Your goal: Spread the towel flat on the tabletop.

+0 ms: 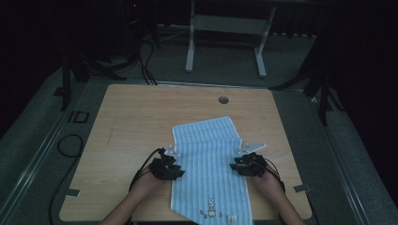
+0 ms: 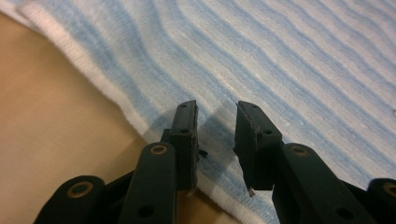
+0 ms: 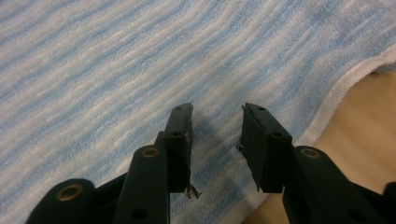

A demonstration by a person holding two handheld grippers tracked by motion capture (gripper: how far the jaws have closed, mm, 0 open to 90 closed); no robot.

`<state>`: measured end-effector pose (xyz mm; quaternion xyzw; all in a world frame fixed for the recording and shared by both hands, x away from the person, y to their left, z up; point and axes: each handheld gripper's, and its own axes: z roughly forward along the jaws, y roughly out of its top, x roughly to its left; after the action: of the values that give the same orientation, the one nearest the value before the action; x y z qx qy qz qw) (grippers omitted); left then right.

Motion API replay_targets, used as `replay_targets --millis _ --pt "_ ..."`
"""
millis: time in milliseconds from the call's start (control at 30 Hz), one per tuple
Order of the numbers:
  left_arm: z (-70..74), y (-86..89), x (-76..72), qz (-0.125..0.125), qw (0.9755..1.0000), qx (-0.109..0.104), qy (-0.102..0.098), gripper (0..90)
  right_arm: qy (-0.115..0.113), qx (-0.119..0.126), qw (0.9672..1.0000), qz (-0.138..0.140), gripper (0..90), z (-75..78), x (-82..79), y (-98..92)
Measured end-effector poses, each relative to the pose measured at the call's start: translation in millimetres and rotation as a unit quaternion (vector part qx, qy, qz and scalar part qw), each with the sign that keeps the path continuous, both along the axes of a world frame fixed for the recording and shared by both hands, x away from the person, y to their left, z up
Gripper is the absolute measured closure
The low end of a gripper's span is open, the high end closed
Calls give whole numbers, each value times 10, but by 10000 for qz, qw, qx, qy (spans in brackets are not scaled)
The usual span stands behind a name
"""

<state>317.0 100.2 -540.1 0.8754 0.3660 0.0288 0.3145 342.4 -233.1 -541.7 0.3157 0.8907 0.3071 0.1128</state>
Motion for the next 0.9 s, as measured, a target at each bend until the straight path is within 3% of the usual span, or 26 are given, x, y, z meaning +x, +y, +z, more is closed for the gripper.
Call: replay_targets --millis 267,633,733,833,900 --pt "5 -40 408 254 9996 77 -70 687 -72 106 9997 -231 619 -21 366 18" --pt "6 -151 795 459 9987 153 -157 685 18 152 9984 -552 611 -12 814 -21" --pt "10 -152 803 453 9988 123 -121 647 85 106 9985 -540 578 2 850 -17" --pt "114 -104 613 278 9995 14 -132 557 47 -63 9992 -403 562 53 742 16" --pt "196 -46 437 160 9996 -82 -195 515 31 53 9996 -289 553 111 597 2"
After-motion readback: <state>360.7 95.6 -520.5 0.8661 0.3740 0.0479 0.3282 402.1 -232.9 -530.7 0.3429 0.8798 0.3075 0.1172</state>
